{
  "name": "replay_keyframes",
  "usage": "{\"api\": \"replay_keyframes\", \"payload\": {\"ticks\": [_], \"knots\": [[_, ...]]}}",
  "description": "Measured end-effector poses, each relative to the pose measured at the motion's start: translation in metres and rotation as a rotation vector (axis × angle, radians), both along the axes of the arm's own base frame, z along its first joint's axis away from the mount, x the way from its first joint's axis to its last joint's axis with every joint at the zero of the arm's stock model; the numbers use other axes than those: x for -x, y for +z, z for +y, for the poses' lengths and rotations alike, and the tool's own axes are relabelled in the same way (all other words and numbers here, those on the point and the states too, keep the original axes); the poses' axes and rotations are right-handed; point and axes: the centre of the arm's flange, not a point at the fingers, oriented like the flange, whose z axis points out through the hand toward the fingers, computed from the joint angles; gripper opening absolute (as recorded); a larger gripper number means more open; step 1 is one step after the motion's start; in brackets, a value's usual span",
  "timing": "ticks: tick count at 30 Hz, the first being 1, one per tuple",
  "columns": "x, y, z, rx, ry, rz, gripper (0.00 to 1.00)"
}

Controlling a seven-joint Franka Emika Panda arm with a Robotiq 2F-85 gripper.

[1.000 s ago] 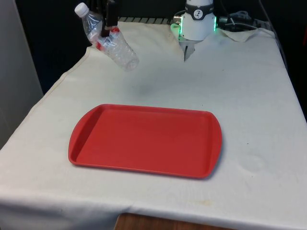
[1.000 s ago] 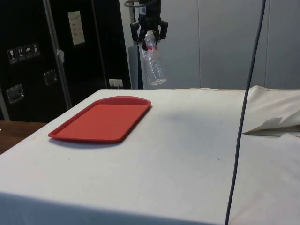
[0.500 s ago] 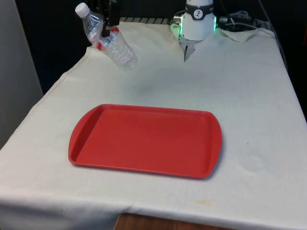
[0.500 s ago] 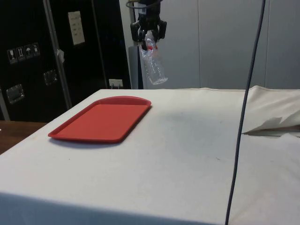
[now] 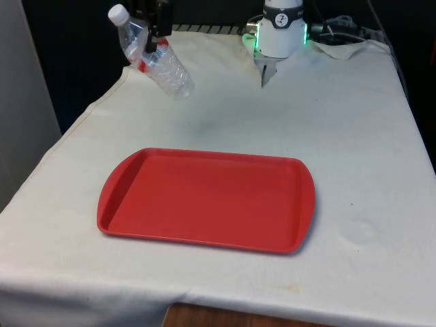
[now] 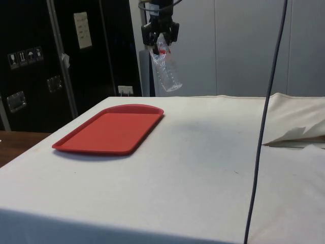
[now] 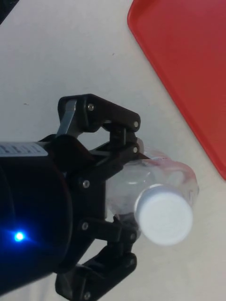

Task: Place the bottle upright on the tray.

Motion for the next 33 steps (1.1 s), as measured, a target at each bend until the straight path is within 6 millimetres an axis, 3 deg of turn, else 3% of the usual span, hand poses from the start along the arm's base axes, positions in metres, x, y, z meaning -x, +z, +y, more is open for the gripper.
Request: {"api": "replay_keyframes", "payload": {"ticks": [33], "knots": [[-0.0034,-0.0015,0.0015,0.021,0.215,-0.016,0.34]]}}
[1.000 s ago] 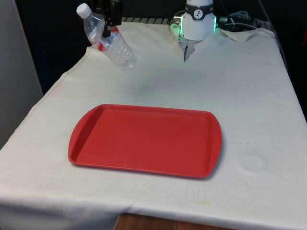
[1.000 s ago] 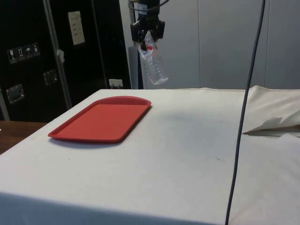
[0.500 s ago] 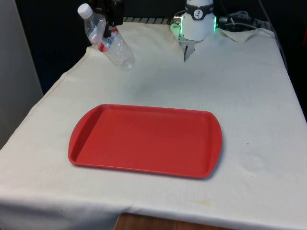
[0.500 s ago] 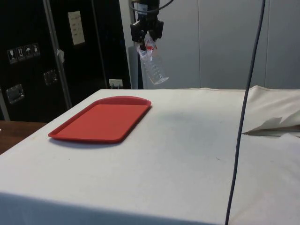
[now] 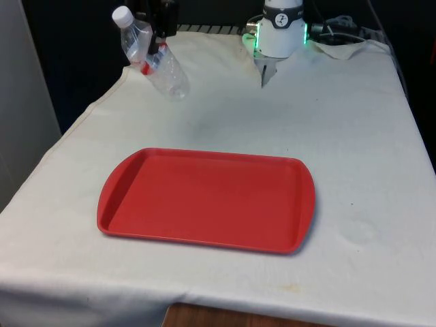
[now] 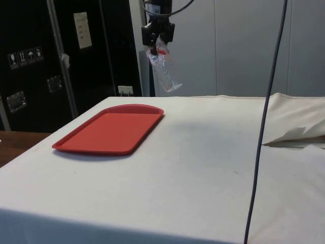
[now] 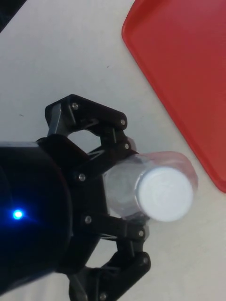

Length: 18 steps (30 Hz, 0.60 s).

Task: Place the bottle upright on the tray.

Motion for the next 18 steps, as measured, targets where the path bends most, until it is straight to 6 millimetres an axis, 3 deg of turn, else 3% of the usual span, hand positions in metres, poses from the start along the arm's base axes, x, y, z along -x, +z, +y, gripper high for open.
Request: {"api": "replay_keyframes", "payload": {"ticks": [18], "knots": [[-0.0022,-0.0009,-0.0009,0.003,0.113,-0.018,0.34]]}}
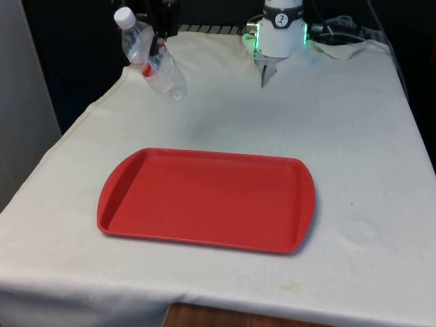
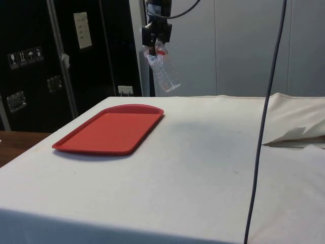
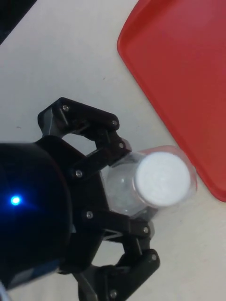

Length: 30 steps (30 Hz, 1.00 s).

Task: Place the bottle upright on the tray.

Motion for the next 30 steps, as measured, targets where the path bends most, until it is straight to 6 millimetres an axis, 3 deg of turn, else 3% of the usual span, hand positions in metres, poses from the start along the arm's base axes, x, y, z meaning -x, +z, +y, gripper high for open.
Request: {"api": "replay_keyframes", "payload": {"ticks": [30], "knots": [[-0.0045,0.0009,0.0009,0.012,0.204,-0.025,0.34]]}}
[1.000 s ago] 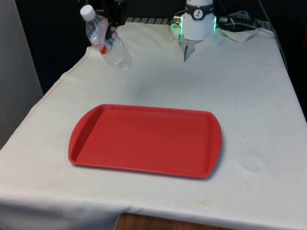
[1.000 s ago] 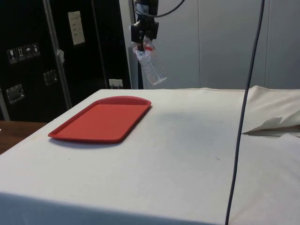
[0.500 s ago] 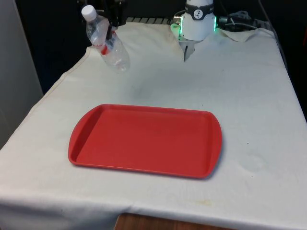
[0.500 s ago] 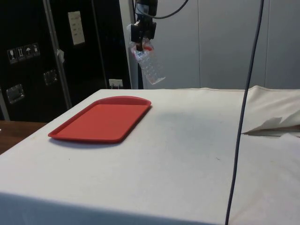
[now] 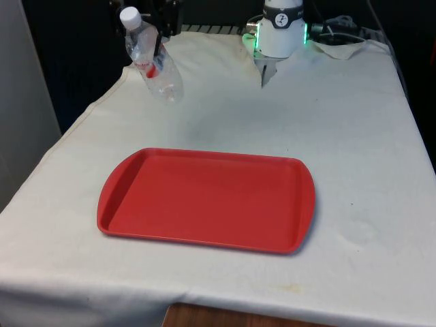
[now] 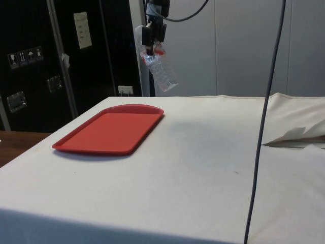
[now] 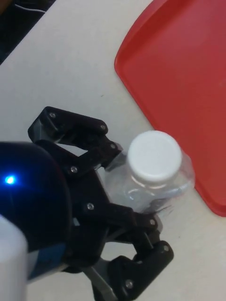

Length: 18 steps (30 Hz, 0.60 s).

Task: Place the bottle upright on the tray.

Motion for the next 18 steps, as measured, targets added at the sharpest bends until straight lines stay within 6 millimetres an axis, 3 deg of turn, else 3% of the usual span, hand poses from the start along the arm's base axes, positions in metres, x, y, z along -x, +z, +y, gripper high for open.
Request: {"api": "replay_keyframes", "payload": {"ticks": [18], "knots": [[-0.0055,0.0006,0.003,0.01,0.106,-0.016,0.34]]}}
